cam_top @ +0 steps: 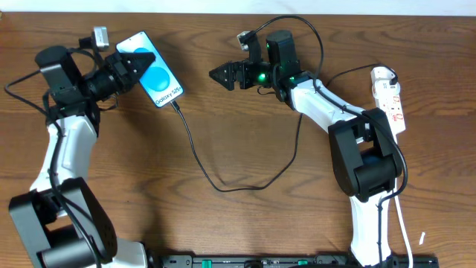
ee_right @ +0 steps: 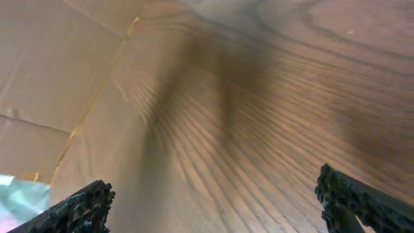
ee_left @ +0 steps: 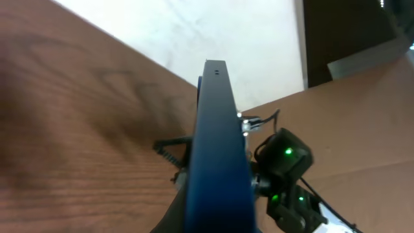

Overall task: Plug charger to phone and switch on socket
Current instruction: 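Open the right gripper and withdraw it right from the phone, then lower the phone with the left gripper and lay it on the table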

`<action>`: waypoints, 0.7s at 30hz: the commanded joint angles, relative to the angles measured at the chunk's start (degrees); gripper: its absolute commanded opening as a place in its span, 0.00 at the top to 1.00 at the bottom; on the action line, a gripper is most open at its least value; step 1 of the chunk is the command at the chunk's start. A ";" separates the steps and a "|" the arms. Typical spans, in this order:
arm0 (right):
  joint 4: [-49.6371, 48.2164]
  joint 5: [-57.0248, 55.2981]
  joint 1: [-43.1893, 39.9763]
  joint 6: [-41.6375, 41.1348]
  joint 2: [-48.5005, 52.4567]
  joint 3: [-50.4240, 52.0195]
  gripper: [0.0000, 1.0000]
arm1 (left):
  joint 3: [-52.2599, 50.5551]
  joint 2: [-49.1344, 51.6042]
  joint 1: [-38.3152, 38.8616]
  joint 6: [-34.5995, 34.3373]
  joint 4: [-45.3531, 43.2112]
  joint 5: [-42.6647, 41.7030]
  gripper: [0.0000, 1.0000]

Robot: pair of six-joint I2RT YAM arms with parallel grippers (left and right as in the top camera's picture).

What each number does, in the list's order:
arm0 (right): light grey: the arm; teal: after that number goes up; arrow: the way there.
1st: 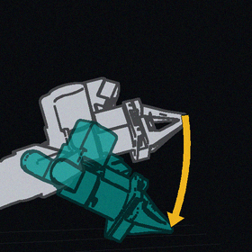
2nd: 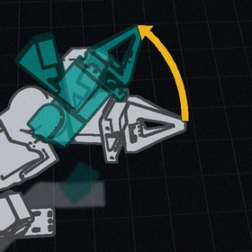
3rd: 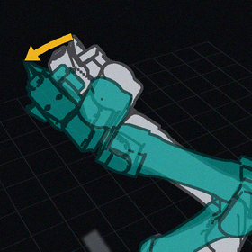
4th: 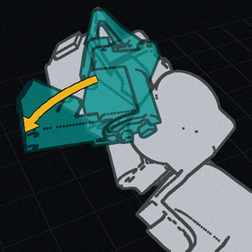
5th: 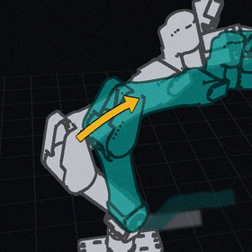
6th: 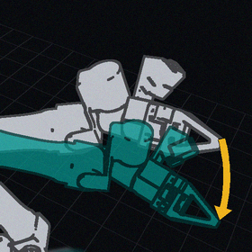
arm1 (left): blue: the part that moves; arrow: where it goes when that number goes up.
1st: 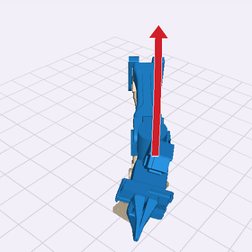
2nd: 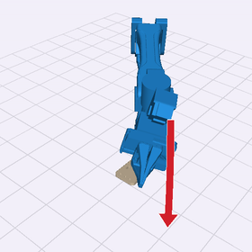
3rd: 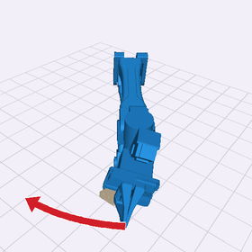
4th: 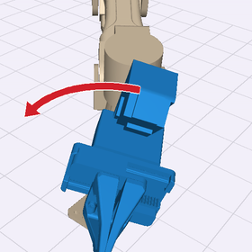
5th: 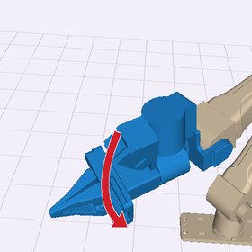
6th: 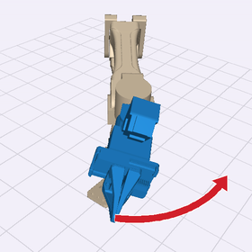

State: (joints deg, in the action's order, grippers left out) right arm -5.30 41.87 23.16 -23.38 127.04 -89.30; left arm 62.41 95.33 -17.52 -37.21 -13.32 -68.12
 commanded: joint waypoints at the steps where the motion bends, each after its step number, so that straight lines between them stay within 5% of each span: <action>1: 0.83 -2.97 -0.26 1.70 -0.92 -0.90 0.01 | 0.70 1.92 -0.13 2.08 0.46 0.07 0.92; 21: 1.27 -2.93 -0.28 2.27 -0.92 -0.90 0.01 | 0.70 14.32 0.02 2.12 1.31 0.74 0.93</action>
State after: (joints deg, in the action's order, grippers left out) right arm -4.08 38.98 23.16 -22.06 127.04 -89.30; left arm 62.41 108.53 -17.52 -35.94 -11.79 -66.70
